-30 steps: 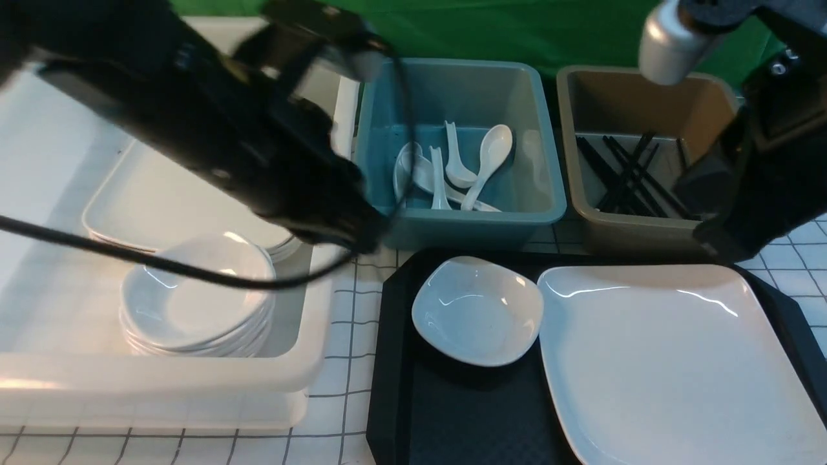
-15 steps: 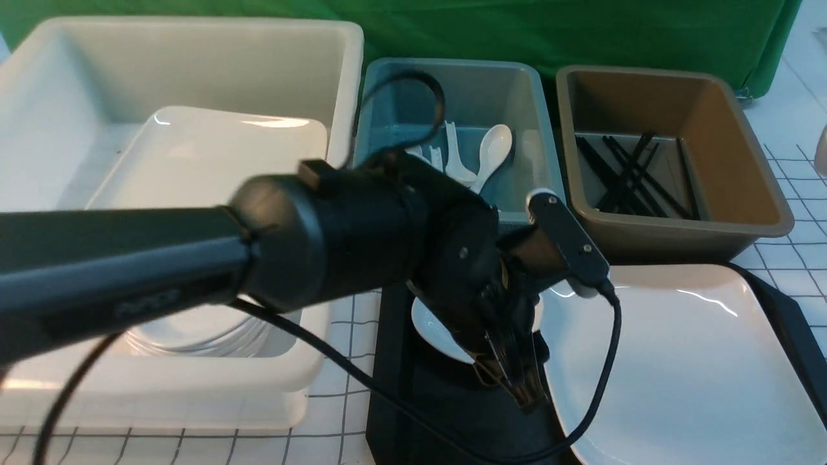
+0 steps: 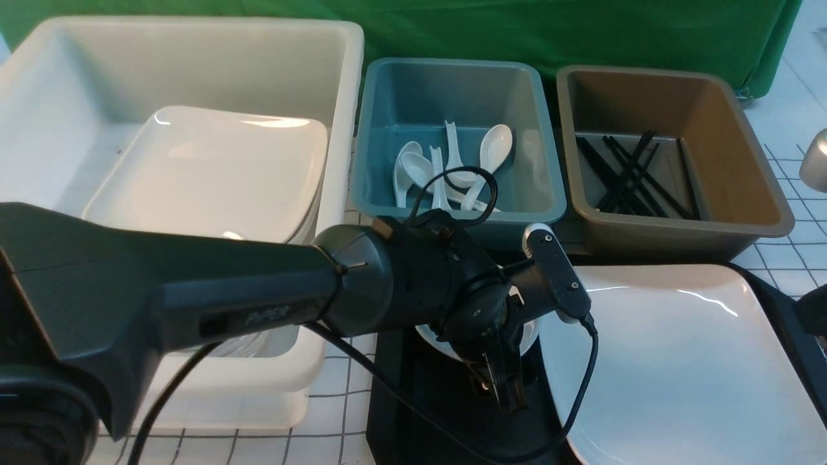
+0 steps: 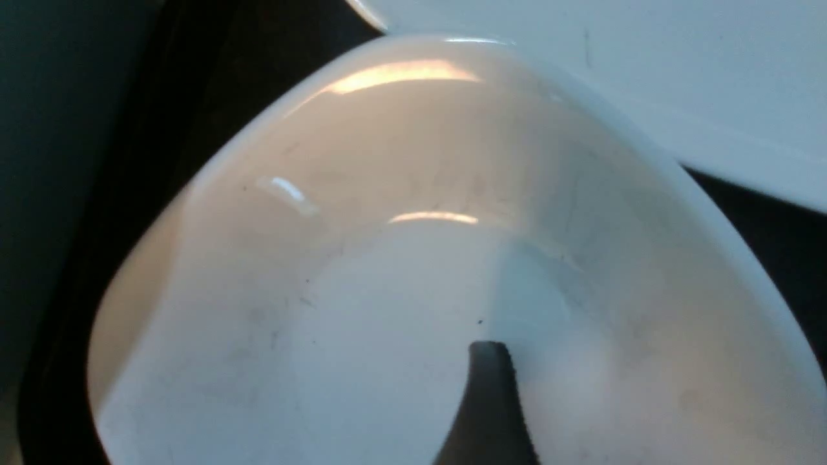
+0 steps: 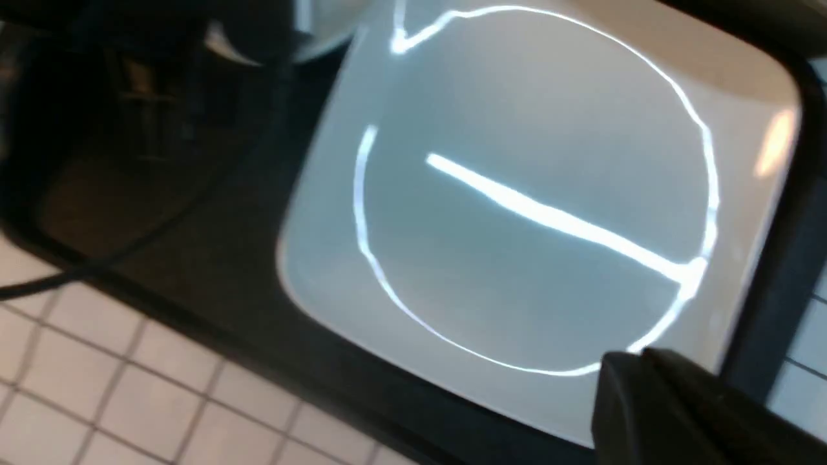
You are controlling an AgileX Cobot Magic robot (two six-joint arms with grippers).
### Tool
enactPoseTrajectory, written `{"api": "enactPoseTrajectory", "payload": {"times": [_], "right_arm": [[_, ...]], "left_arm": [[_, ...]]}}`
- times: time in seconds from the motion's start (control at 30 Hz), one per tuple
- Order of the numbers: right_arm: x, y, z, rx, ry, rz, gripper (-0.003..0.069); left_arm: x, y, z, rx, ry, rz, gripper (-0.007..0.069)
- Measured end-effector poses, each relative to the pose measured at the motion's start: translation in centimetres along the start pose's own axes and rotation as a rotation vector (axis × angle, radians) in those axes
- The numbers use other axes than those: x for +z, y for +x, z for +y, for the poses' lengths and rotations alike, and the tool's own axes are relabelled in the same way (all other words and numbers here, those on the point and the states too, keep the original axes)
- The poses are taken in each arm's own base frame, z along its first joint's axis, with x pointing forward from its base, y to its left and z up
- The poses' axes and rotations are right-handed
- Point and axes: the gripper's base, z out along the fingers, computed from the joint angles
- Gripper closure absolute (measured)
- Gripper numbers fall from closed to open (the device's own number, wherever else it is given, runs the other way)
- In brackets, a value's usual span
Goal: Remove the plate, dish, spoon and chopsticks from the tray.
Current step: Use the left arm to grab a small plate from the dinner plate, then use the left arm to put the small plate into the large storage box on the left
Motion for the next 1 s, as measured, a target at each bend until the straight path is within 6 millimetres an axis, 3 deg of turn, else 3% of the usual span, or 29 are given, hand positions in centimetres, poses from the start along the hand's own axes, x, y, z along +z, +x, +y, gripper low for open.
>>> {"api": "enactPoseTrajectory", "payload": {"times": [0.23, 0.4, 0.57, 0.77, 0.8, 0.87, 0.97, 1.0], "right_arm": [[-0.1, -0.5, 1.2, -0.040, -0.136, -0.057, 0.0654], [-1.0, -1.1, 1.4, -0.052, -0.147, -0.088, 0.0654], [-4.2, -2.8, 1.3, -0.034, -0.137, -0.186, 0.0654], [-8.1, -4.6, 1.8, -0.031, -0.173, -0.331, 0.0654], [-8.7, -4.8, 2.0, -0.040, -0.192, -0.355, 0.0654], [-9.3, -5.2, 2.4, -0.057, -0.238, -0.384, 0.0654], [-9.3, -5.7, 3.0, -0.066, -0.313, -0.400, 0.0654], [-8.8, -6.3, 3.2, -0.056, -0.369, -0.394, 0.0654]], "left_arm": [[0.0, -0.1, 0.0, 0.021, -0.005, 0.011, 0.0493], [-2.0, -0.7, 0.5, 0.003, -0.006, 0.022, 0.0560], [-7.6, -2.1, 1.3, -0.100, 0.030, -0.002, 0.0610], [-17.6, -3.9, 3.4, -0.121, -0.062, -0.186, 0.0612], [-20.1, -3.8, 3.9, -0.119, -0.102, -0.220, 0.0612], [-23.2, -3.1, 4.7, -0.135, -0.160, -0.240, 0.0612], [-26.2, -1.5, 6.2, -0.172, -0.234, -0.248, 0.0612], [-27.6, 0.1, 7.5, -0.221, -0.277, -0.217, 0.0612]]}}
